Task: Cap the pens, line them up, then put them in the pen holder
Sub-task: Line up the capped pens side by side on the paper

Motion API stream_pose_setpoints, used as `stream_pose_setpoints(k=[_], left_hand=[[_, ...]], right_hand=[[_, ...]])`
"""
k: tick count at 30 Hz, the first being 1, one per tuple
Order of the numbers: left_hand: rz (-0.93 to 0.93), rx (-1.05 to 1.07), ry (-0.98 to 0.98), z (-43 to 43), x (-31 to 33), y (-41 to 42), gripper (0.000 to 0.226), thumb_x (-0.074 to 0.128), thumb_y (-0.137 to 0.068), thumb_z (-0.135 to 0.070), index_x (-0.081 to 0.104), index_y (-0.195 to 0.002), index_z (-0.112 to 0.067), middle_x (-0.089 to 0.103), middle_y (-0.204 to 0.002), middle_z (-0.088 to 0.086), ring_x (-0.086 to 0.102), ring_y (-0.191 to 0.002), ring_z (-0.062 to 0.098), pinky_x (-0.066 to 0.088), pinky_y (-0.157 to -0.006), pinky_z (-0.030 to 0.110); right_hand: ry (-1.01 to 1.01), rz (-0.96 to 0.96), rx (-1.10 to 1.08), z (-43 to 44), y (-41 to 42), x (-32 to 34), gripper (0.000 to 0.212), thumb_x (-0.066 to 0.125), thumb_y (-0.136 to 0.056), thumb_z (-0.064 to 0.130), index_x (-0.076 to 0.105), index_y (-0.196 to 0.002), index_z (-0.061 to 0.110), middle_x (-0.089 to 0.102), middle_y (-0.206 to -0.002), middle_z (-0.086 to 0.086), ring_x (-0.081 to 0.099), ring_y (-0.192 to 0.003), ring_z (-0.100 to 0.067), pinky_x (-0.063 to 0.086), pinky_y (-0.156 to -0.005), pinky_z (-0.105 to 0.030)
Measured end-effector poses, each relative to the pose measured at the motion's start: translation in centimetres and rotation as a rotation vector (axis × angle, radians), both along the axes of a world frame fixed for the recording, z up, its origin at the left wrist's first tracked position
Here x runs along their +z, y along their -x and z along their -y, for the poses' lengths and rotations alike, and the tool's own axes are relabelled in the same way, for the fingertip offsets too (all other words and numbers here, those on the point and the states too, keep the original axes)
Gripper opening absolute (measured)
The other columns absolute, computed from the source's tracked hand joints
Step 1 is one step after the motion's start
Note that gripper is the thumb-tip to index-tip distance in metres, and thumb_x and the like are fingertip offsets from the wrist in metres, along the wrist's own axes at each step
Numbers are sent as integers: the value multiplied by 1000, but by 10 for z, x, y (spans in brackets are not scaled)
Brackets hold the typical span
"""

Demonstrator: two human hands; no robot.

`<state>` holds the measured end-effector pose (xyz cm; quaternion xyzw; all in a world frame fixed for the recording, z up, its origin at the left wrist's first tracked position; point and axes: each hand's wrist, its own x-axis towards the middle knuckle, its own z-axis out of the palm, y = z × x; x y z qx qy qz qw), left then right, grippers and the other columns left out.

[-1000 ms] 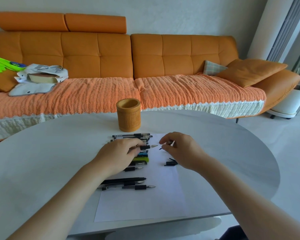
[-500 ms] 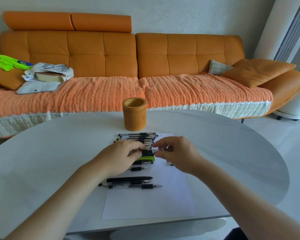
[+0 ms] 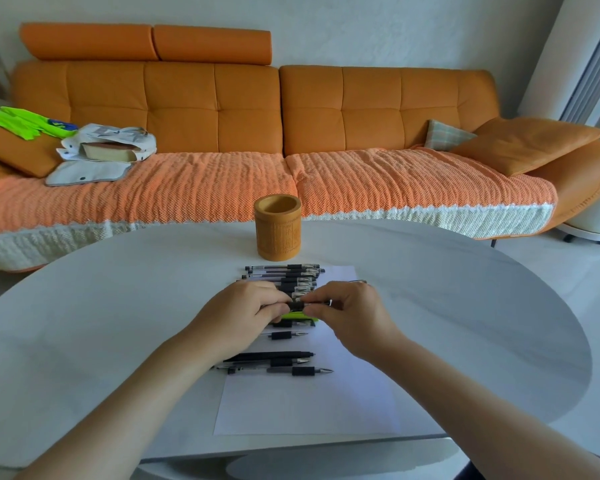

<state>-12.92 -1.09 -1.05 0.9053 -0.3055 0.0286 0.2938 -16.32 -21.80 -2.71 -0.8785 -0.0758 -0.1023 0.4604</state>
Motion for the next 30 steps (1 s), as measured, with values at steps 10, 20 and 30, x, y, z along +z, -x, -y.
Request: stream_pose_setpoints(k=[10,20,30], left_hand=[[44,63,79,-6,-6,0,19,78,-79,-25,76,-94,-37,65,-84,-16,60,-80,7,51,-72,35],[193,52,-226,-15,-6,-2,15,73,-79,-40,61,-87,-36,48,-91,-15,49,-86,5,43,-65,28],[61,46,-378,-15,-9,-3,19,69,-80,-45,68,-98,-36,51,-88,-15,50,-83,5,31,-58,19]], right_hand=[[-55,-223,44,-6,-7,0,7,71,-88,25,77,-88,29,58,-51,14,45,-46,-9,39,-48,-20],[156,-152,-14,-13,-10,-10,16,77,-80,34,74,-96,34,63,-87,17,49,-63,1,36,-61,-16],[348,-88,-13,-18,-12,-7,10,75,-80,40,72,-84,31,59,-90,10,55,-81,-11,49,-69,-33]])
